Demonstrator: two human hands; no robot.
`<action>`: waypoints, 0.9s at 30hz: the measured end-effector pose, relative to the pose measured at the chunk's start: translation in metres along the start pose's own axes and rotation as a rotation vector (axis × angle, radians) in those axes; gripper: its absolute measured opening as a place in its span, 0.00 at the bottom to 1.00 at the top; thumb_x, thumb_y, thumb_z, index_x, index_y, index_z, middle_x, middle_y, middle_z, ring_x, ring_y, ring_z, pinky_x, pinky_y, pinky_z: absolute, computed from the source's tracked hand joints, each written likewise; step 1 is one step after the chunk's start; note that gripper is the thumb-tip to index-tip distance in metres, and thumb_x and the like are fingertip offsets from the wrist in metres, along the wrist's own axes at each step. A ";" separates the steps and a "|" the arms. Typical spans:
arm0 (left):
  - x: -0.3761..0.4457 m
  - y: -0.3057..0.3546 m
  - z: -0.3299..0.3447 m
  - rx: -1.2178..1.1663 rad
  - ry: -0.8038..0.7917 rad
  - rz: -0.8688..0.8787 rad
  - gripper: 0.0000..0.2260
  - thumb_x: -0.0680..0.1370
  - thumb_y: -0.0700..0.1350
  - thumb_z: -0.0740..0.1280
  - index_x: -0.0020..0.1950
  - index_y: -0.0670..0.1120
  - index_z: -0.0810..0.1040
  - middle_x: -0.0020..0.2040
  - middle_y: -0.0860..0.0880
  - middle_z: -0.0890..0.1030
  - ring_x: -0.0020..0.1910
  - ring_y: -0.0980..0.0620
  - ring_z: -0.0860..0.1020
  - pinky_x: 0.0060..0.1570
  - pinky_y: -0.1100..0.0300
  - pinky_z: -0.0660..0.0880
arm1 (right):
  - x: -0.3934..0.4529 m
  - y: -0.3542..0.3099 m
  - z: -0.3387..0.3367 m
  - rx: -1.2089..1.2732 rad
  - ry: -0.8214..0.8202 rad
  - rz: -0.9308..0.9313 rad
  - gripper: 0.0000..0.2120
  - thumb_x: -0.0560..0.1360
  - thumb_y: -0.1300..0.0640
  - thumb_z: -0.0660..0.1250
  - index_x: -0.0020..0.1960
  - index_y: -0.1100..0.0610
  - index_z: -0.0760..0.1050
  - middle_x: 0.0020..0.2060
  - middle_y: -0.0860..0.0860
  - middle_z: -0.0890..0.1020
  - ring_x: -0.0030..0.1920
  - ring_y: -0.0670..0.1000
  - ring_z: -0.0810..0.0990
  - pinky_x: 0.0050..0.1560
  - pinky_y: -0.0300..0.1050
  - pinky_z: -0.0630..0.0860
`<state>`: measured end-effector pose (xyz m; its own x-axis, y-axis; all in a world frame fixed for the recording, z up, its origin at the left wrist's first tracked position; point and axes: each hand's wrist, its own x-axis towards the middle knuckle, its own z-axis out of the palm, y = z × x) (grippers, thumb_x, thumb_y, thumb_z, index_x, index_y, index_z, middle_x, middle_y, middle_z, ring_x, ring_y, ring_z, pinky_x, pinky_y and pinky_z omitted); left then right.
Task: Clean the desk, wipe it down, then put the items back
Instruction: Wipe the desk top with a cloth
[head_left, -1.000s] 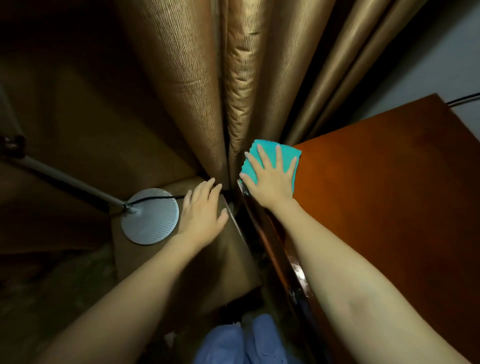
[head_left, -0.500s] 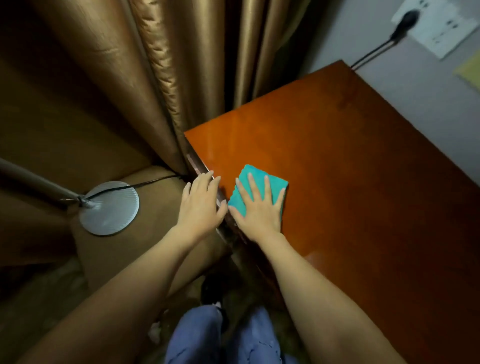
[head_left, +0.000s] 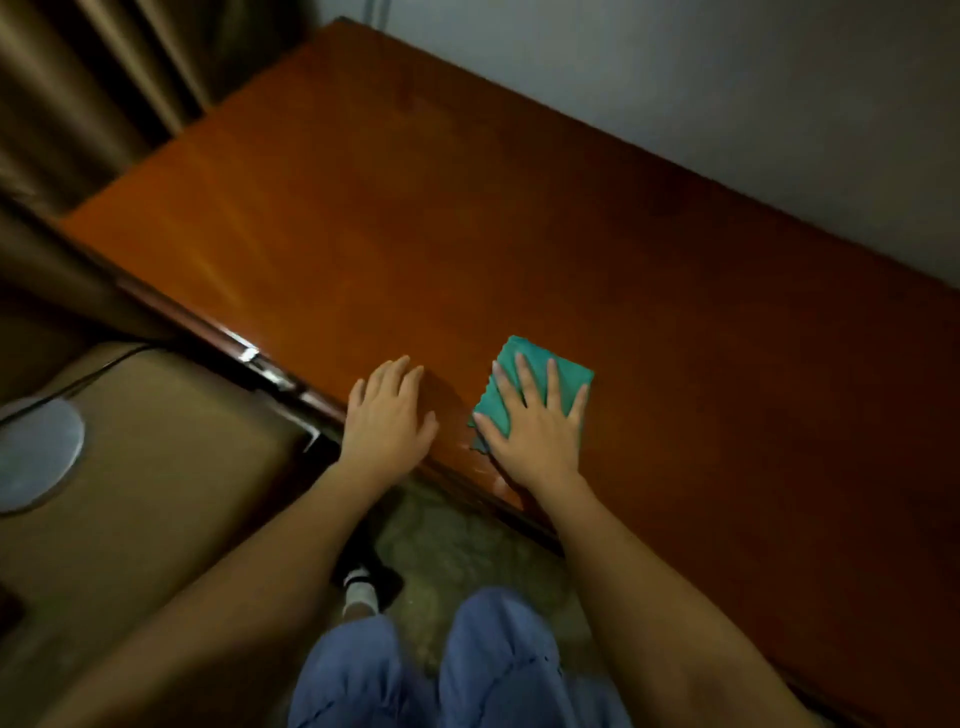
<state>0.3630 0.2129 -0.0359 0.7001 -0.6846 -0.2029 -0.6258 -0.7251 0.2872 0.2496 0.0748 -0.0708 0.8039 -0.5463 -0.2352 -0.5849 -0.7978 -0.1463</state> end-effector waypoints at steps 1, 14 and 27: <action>-0.005 0.022 0.008 0.005 -0.012 0.040 0.25 0.79 0.53 0.59 0.75 0.47 0.60 0.76 0.48 0.59 0.75 0.49 0.55 0.72 0.49 0.53 | -0.015 0.022 0.000 0.009 0.012 0.041 0.32 0.77 0.33 0.46 0.76 0.40 0.40 0.77 0.44 0.42 0.76 0.57 0.36 0.69 0.69 0.35; -0.062 0.266 0.093 0.102 -0.173 0.481 0.25 0.79 0.53 0.58 0.75 0.47 0.59 0.76 0.48 0.58 0.75 0.50 0.54 0.74 0.48 0.51 | -0.208 0.263 0.017 0.098 0.084 0.498 0.32 0.76 0.31 0.43 0.76 0.40 0.40 0.77 0.44 0.42 0.76 0.55 0.36 0.69 0.66 0.33; -0.105 0.340 0.120 0.138 -0.262 0.632 0.26 0.79 0.52 0.59 0.75 0.48 0.57 0.76 0.48 0.57 0.75 0.50 0.53 0.74 0.48 0.48 | -0.305 0.329 0.034 0.182 0.100 0.796 0.37 0.71 0.30 0.34 0.76 0.44 0.37 0.77 0.47 0.41 0.76 0.58 0.39 0.69 0.67 0.36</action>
<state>0.0358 0.0297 -0.0290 0.0920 -0.9613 -0.2598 -0.9360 -0.1725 0.3068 -0.1914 -0.0121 -0.0801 0.1417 -0.9581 -0.2490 -0.9854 -0.1125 -0.1277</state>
